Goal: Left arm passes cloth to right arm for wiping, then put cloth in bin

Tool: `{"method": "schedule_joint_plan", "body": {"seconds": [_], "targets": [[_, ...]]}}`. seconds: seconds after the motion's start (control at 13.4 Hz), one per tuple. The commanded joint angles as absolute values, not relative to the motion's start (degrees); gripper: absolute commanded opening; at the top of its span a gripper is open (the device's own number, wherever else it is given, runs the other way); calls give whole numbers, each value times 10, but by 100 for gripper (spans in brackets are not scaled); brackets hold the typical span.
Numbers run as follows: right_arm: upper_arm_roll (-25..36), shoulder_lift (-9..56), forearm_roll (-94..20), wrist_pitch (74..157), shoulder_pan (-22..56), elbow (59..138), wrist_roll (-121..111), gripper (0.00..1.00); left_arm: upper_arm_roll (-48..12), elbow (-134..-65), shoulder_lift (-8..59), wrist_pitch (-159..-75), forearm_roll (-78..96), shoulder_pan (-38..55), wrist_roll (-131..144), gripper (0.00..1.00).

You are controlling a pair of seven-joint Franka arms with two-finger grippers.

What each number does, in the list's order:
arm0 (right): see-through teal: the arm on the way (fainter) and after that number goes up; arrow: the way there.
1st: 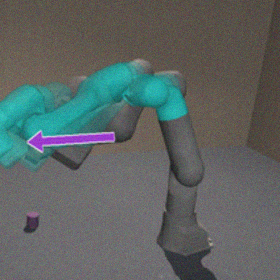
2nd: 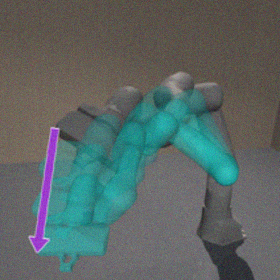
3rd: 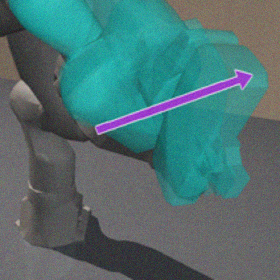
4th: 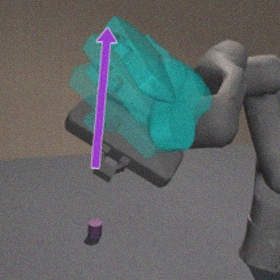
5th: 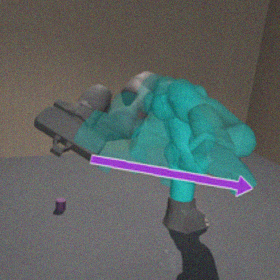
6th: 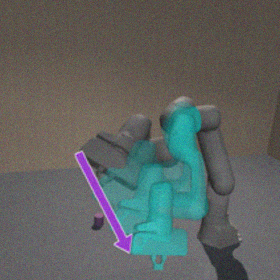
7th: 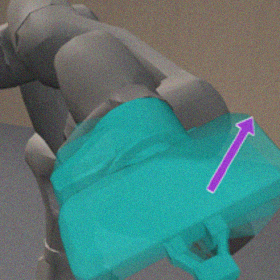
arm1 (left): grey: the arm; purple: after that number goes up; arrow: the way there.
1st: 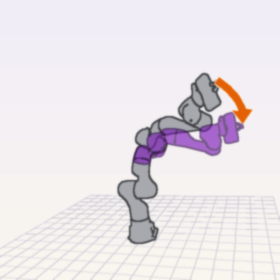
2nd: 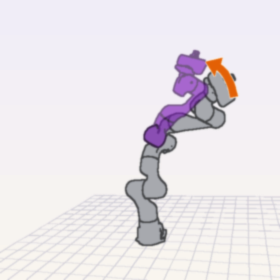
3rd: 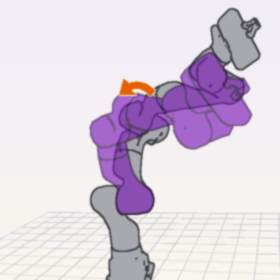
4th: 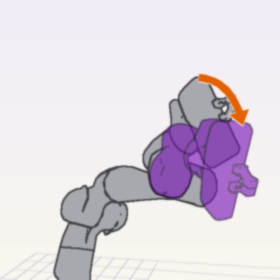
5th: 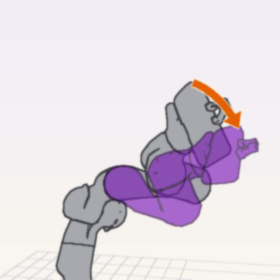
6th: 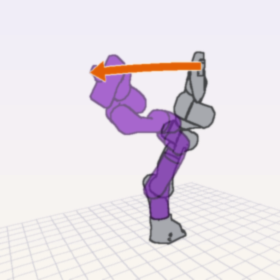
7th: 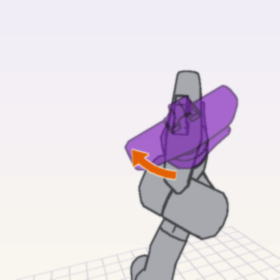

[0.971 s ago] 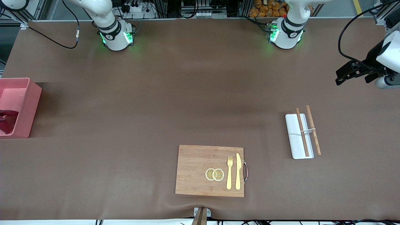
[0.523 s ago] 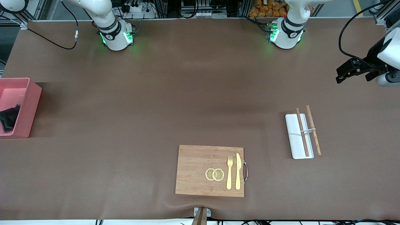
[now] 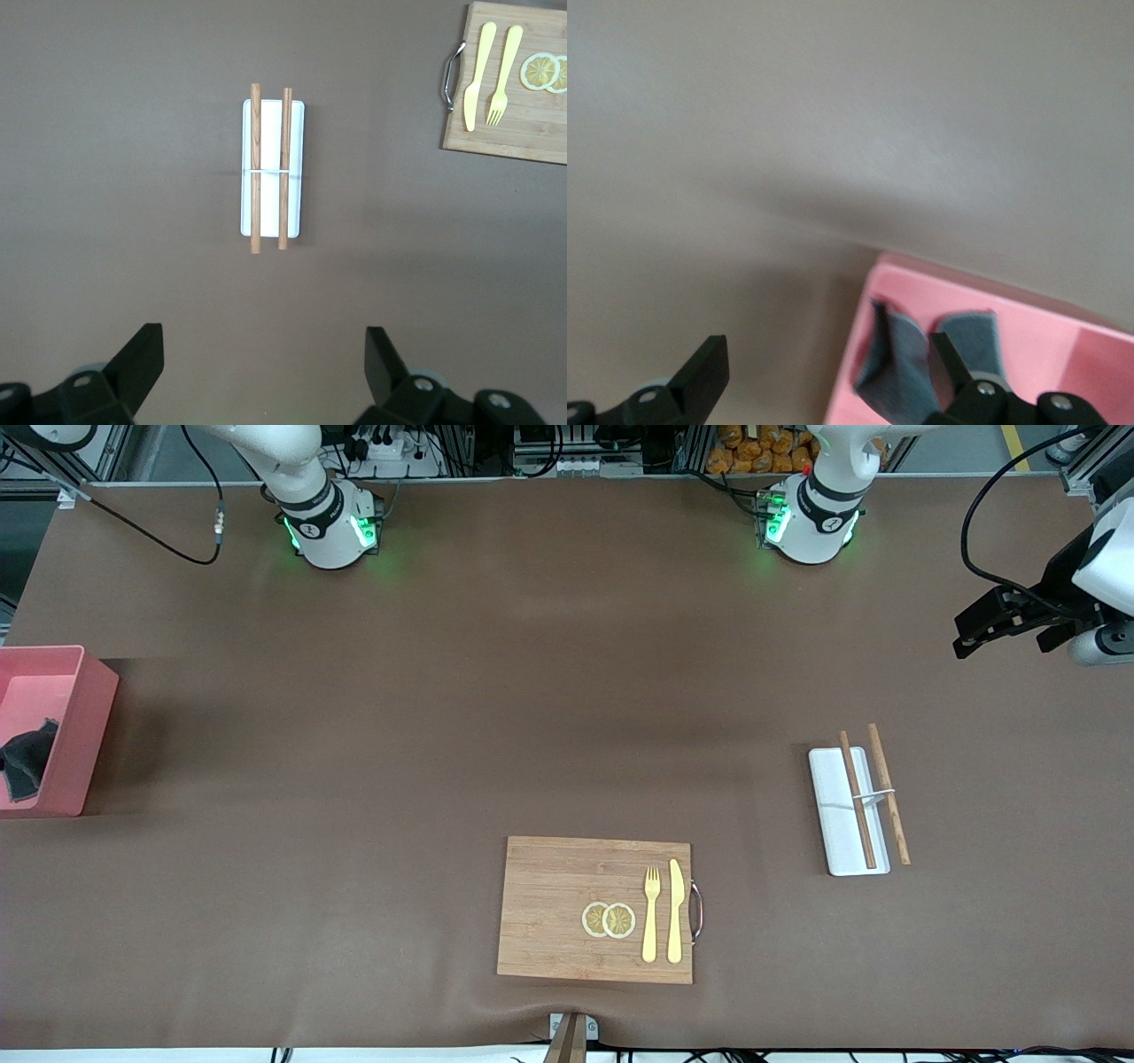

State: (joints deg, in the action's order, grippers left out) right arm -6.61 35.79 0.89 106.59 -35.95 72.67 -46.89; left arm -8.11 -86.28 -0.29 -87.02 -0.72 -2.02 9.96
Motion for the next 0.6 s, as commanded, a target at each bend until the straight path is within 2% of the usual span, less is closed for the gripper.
{"method": "schedule_joint_plan", "body": {"seconds": [0.0,0.52], "targets": [[-62,339,7,1054,-313,742,-378,100,-79,-875,-21,-865,2,-23,86,100],[-63,296,5,1008,-170,761,-39,100,-79,-876,-22,-865,2,-24,86,100]]}}
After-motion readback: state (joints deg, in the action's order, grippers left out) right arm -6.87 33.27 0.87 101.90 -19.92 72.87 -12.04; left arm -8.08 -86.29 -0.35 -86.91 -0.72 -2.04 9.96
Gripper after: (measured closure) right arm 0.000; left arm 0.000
